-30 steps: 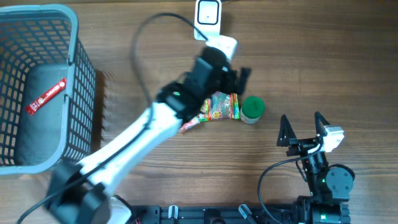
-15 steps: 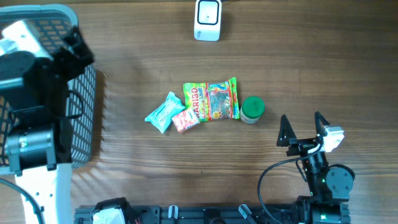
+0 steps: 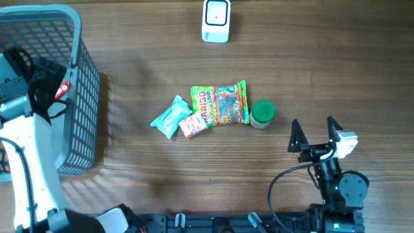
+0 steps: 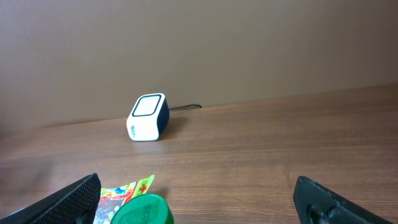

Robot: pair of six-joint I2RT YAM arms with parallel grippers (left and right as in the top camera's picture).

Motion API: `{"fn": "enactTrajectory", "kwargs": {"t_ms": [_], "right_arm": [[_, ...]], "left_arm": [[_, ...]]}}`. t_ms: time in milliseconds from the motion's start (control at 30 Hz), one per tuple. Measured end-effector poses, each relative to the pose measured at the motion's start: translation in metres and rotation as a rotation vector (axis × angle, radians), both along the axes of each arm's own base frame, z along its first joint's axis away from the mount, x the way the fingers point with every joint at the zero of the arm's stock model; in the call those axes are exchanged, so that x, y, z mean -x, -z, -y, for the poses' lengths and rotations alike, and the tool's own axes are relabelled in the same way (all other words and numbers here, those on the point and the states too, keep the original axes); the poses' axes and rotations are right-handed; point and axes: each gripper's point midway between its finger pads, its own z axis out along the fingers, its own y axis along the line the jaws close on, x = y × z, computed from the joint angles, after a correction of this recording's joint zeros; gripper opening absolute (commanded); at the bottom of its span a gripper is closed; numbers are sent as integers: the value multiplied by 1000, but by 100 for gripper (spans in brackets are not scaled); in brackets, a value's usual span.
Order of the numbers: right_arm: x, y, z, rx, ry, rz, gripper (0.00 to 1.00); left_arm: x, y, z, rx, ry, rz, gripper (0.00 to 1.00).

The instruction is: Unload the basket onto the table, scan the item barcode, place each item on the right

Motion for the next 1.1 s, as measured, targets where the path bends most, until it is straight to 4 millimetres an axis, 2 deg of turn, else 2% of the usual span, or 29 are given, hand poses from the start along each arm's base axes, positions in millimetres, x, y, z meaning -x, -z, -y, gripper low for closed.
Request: {"fn": "enactTrajectory", "kwargs": {"t_ms": [133, 200, 267, 400, 433, 500, 533, 567, 600, 633, 700, 800, 867, 900, 1033, 1100], "right_arm": [[0, 0, 0, 0, 0, 0, 100], [0, 0, 0, 0, 0, 0, 100], [0, 0, 0, 0, 0, 0, 100], [0, 0, 0, 0, 0, 0, 100], [0, 0, 0, 0, 0, 0, 100], [0, 0, 0, 0, 0, 0, 100], [0, 0, 0, 0, 0, 0, 99], [0, 0, 0, 0, 0, 0, 100], [0, 0, 0, 0, 0, 0, 100], [0, 0, 0, 0, 0, 0, 100], [0, 0, 0, 0, 0, 0, 100], [0, 0, 0, 0, 0, 0, 100], [0, 0, 0, 0, 0, 0, 100], [0, 0, 0, 0, 0, 0, 100], [0, 0, 0, 0, 0, 0, 100], [0, 0, 0, 0, 0, 0, 100]], "left_arm": [[18, 37, -31, 125, -206, -52, 100], [20, 49, -54, 152, -300, -31, 100], [23, 53, -64, 161, -341, -25, 100], [4, 50, -78, 129, -347, 54, 100], [-5, 53, -84, 123, -349, 77, 96], [-14, 64, -88, 129, -356, 84, 49], [-26, 70, -93, 126, -358, 114, 33], [-34, 77, -94, 129, -357, 121, 23], [-40, 78, -96, 123, -352, 137, 5], [-55, 95, -94, 127, -337, 141, 4], [-71, 108, -88, 132, -312, 152, 4], [-80, 129, -76, 154, -292, 117, 4], [-73, 159, -68, 198, -312, 44, 4], [-72, 165, -68, 206, -318, 32, 4], [-64, 168, -63, 231, -330, -15, 4], [-51, 170, -53, 268, -334, -88, 4]]}}
